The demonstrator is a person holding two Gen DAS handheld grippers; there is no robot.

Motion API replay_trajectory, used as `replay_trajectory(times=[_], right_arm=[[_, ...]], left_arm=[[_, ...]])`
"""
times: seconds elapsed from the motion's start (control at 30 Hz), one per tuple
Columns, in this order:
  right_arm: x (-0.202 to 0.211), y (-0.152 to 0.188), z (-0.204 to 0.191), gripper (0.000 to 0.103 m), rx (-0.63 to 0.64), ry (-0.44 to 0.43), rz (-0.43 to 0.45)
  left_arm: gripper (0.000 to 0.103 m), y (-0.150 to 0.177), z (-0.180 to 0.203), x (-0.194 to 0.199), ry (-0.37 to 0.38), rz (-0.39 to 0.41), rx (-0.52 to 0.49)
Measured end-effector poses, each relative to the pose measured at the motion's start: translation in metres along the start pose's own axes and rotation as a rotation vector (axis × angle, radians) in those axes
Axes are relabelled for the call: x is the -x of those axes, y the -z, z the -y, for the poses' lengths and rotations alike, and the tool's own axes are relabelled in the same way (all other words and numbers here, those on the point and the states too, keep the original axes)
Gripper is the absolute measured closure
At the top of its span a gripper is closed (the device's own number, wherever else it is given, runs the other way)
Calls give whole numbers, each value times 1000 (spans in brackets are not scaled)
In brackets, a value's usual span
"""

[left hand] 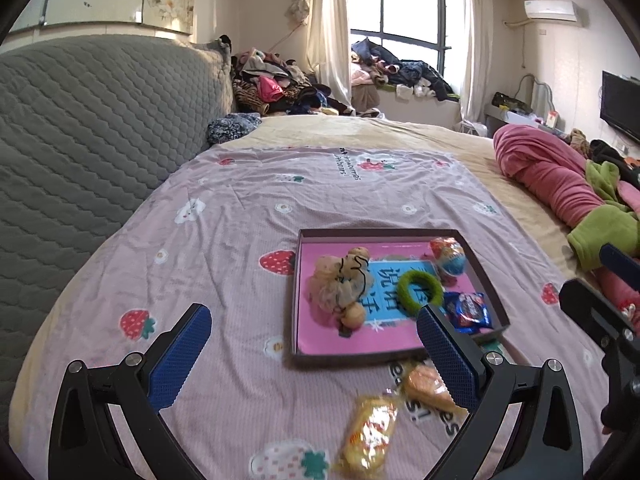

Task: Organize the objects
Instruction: 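Withdraw both grippers from the tray toward the two yellow snack packs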

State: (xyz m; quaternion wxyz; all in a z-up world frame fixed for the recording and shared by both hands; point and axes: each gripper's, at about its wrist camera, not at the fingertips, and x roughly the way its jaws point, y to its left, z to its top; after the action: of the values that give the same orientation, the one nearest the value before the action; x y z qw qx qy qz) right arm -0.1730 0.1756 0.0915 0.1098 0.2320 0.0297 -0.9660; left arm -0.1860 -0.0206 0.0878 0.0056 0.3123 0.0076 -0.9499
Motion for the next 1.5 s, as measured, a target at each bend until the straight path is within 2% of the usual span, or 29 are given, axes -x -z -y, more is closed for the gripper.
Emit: replay_trajectory(times=[0.47,0.77,1.13,1.5], right_arm=[[71,-11,-16,1,27,4,26],[96,-3,-22,1,62,14,13],[109,14,-18,1,63,18,-16],[97,36,-13,1,62,23,-68]], left_arm=[[0,3,-8,83,-19,46,-7],[0,12,-3,114,-12,50,-17],[0,34,10,120,3,8,-44],[0,63,19,95,-2,-72,-88]])
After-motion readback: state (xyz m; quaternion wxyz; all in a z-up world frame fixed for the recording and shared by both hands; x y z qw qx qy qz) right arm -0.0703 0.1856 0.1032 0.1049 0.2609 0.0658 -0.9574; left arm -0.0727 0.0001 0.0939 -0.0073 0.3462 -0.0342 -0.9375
